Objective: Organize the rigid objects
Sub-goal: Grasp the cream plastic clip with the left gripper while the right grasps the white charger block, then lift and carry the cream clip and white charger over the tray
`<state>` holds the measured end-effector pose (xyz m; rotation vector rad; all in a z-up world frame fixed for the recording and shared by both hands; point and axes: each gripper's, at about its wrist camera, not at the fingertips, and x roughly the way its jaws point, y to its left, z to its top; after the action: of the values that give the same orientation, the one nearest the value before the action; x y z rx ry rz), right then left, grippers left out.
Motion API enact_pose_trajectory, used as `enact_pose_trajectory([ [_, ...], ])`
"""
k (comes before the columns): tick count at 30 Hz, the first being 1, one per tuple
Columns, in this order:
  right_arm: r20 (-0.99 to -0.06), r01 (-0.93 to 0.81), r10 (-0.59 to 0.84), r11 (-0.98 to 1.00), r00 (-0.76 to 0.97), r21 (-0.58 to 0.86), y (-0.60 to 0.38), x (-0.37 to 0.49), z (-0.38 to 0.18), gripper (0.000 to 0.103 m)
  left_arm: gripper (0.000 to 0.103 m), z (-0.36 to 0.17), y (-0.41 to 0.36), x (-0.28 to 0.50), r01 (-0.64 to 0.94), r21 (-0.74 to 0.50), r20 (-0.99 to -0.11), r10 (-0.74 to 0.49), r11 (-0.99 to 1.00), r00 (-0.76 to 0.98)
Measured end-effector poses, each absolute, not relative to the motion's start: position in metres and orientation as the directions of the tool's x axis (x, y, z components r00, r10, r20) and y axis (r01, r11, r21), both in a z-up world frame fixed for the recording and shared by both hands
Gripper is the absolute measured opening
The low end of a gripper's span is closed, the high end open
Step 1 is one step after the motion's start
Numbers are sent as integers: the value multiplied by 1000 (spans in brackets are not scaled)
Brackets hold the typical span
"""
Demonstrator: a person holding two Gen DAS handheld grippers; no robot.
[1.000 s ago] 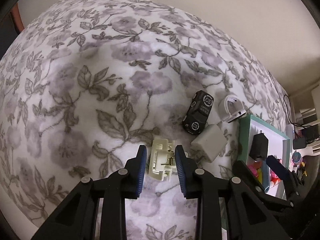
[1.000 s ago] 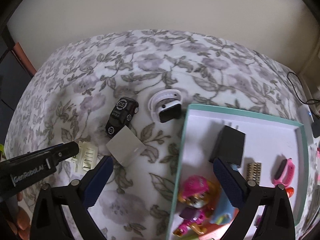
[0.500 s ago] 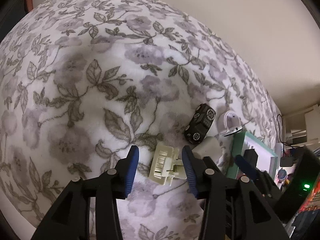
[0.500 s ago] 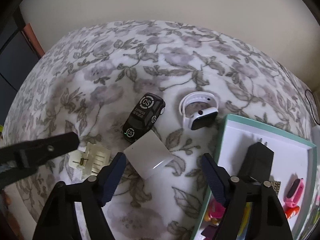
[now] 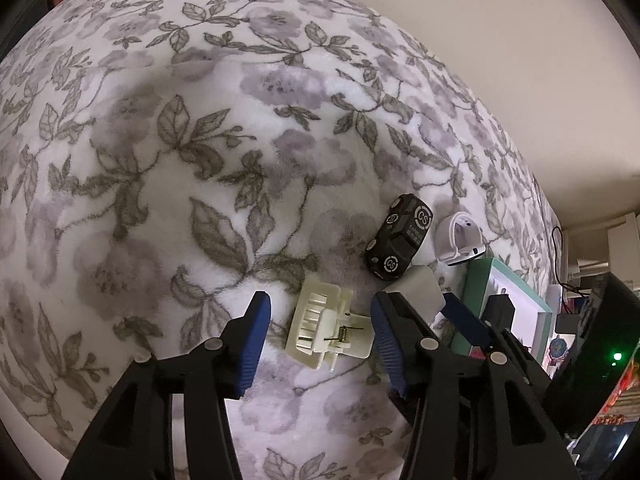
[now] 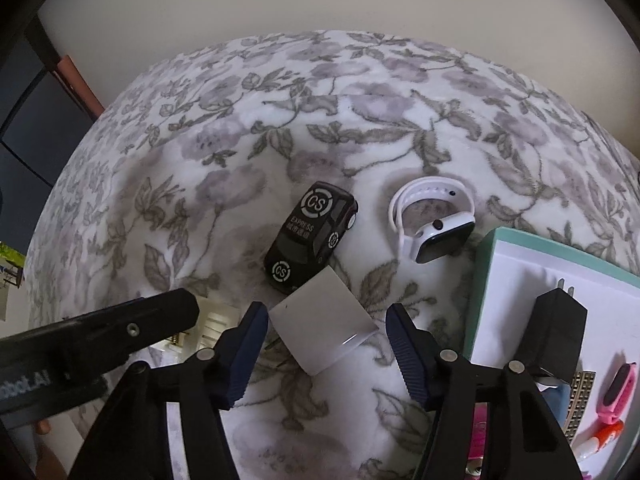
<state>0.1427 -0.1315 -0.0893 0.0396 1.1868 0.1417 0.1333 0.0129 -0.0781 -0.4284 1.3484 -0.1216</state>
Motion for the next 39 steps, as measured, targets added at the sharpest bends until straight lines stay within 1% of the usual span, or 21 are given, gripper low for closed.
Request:
enact_pose_trajectory([
  [2, -922, -95, 129, 990, 365, 101, -130, 142, -91, 62, 53, -78, 12, 134, -155, -365, -918, -327, 918, 226],
  [6, -919, -94, 119, 992, 377, 89, -129, 138, -90, 61, 54, -80, 8, 134, -146, -358, -921, -324, 922, 215],
  [10, -917, -65, 131, 991, 378, 114, -139, 129, -89, 61, 54, -81, 1, 136, -125, -346, -926, -316, 930, 206],
  [14, -918, -35, 141, 990, 370, 138, -149, 123, -89, 61, 60, -84, -8, 135, -99, -319, -936, -296, 943, 192],
  [17, -919, -12, 149, 988, 365, 156, -155, 119, -88, 61, 61, -89, -14, 136, -83, -311, -939, -293, 947, 179],
  [22, -922, -35, 143, 990, 360, 140, -154, 113, -87, 61, 61, -105, -22, 136, -65, -260, -959, -249, 963, 137],
  [26, -921, -35, 150, 988, 358, 148, -154, 111, -87, 61, 60, -107, -26, 136, -42, -233, -964, -224, 972, 144],
  [28, -921, -36, 155, 988, 357, 153, -154, 110, -87, 61, 58, -108, -28, 135, -33, -219, -967, -212, 975, 145],
  [29, -920, -35, 159, 987, 357, 157, -155, 110, -87, 61, 50, -107, -29, 135, -27, -209, -968, -203, 978, 146],
  [34, -919, -32, 172, 985, 355, 172, -157, 106, -85, 61, 49, -104, -43, 131, -2, -197, -969, -194, 980, 154],
  [39, -909, -8, 204, 976, 363, 216, -165, 99, -76, 61, 49, -93, -40, 130, 6, -187, -966, -185, 982, 180],
])
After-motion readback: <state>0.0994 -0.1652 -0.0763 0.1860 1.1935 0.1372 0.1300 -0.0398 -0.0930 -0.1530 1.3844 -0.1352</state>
